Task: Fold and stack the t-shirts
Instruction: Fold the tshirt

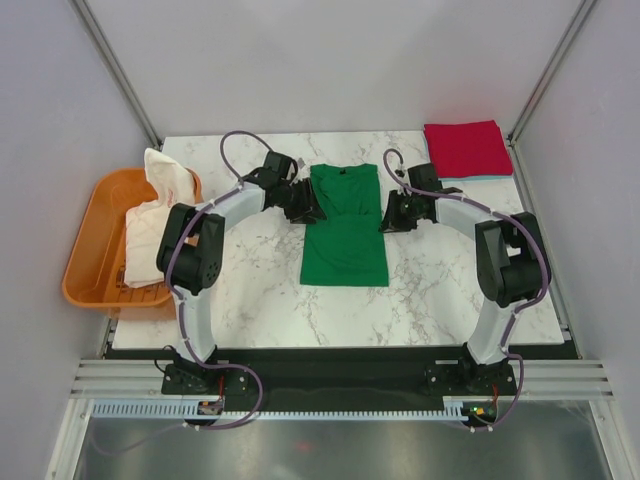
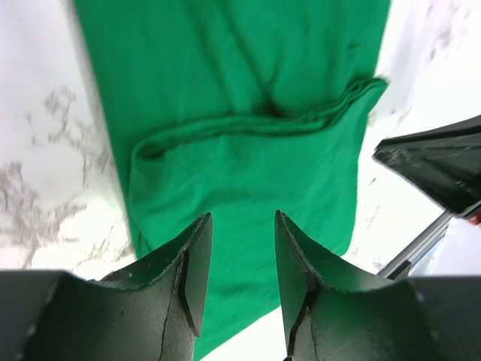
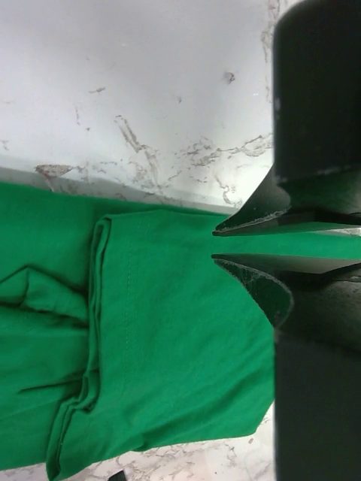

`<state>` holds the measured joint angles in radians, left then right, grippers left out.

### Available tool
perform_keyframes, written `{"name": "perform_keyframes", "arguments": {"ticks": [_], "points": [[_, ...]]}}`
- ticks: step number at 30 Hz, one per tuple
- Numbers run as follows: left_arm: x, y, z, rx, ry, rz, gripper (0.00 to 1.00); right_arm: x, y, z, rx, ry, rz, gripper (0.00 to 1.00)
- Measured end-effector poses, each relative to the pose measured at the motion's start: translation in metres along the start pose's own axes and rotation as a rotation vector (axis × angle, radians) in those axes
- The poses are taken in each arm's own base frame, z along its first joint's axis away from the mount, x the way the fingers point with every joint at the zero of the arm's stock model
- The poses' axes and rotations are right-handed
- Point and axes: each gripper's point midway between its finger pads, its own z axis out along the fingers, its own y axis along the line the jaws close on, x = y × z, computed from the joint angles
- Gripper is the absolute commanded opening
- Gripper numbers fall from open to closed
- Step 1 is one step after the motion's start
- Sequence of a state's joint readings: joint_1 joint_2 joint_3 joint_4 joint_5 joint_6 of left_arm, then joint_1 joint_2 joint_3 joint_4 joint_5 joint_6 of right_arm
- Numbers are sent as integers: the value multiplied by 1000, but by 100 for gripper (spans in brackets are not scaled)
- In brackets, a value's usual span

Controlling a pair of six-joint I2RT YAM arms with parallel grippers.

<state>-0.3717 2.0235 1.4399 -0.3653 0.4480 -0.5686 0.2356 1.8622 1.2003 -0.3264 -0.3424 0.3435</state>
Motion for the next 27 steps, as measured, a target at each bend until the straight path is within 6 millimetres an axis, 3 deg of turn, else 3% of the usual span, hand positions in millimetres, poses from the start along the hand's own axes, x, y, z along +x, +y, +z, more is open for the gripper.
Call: {"name": "perform_keyframes", "arguments": {"ticks": [4,11,16,19,22,24,27], "points": [[-14,-5,6,15,-24,13,46,-8,2,8,-16,-8,0,21],[-16,16,39,-13,15,-15,45,-30,-7,39,-26,-11,13,20],[-35,19,38,-9,-17,-14,47,-44,-9,47,-45,-39,16,22],[-42,25,32,-13,-33,-27,50,-46,-10,47,-44,-45,29,30],[-47,27,17,-9,-49,-39,56,-45,-8,41,-45,-59,61,45],[-47,23,-1,-1,-67,-39,64,-39,-9,32,-29,-63,78,51],[-44,8,-37,29,-104,-25,65,-23,-14,3,24,-68,131,60]]}}
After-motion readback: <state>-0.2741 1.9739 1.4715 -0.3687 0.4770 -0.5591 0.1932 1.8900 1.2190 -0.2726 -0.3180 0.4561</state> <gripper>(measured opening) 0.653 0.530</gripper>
